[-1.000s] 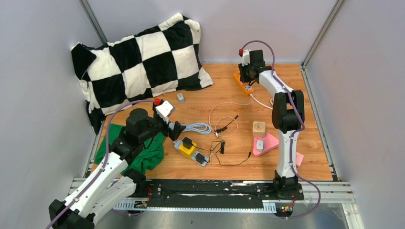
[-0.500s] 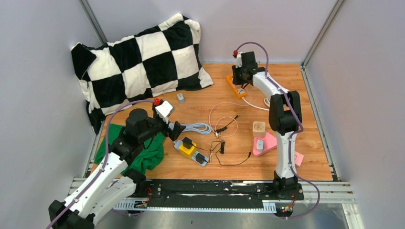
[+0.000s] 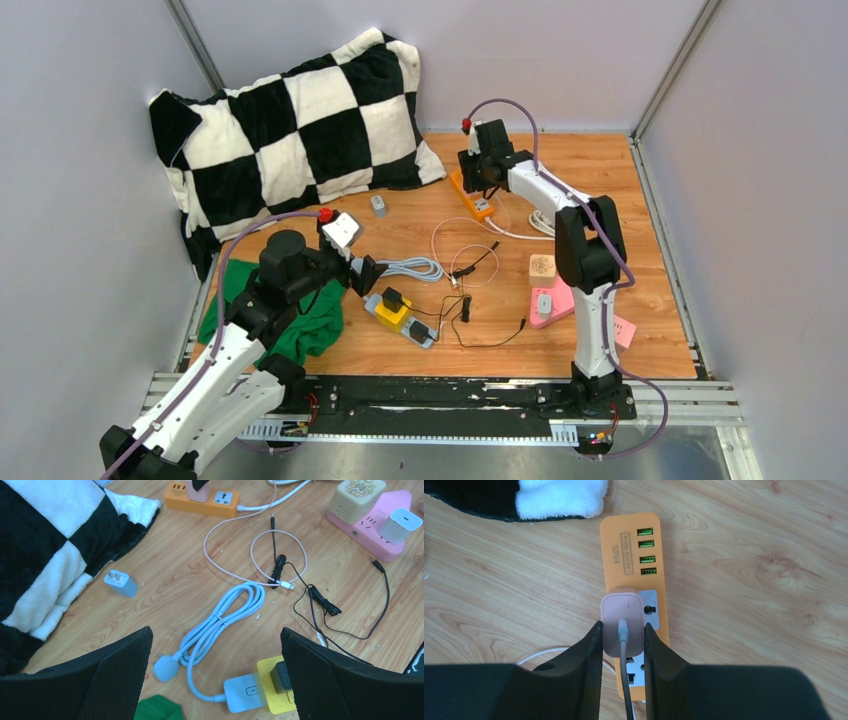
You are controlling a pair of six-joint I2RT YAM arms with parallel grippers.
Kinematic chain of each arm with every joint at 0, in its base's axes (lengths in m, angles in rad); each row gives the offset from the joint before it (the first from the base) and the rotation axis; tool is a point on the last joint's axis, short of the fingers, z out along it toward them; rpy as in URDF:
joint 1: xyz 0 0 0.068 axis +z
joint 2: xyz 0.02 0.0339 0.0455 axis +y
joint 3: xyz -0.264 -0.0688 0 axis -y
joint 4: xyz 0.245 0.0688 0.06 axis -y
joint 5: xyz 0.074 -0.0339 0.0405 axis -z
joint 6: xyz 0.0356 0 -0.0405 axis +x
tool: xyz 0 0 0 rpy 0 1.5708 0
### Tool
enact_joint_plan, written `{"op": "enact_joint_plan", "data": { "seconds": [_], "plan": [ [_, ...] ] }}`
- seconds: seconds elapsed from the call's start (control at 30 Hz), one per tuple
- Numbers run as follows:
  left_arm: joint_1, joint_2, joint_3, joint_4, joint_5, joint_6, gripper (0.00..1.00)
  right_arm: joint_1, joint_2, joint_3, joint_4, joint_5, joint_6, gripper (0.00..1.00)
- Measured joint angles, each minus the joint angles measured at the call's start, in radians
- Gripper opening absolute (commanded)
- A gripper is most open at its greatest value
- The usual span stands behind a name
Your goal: Insert the plug
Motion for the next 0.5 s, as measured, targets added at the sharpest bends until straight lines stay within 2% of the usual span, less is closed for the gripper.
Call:
{"op": "enact_joint_plan", "data": {
  "seconds": [0.1, 0.2, 0.4, 0.5],
  "plan": [
    [0.0, -0.001, 0.0, -0.001, 0.0, 0.0, 1.0, 0.0, -0.009, 0.0, -0.017, 0.0, 0.012, 0.65],
    [0.0, -0.004, 0.0, -0.003, 0.0, 0.0, 1.0, 0.0, -0.034, 0.002, -0.023, 0.003, 0.014, 0.83],
    [0.0, -0.017, 0.0, -0.006, -0.001, 0.001, 1.0, 0.0, -0.133, -0.001, -0.026, 0.032, 0.047, 0.92],
    [0.0, -0.023, 0.0, -0.006, -0.005, 0.0, 1.0, 0.0, -0.228, -0.033, -0.034, 0.095, 0.104, 0.97]
  ]
}}
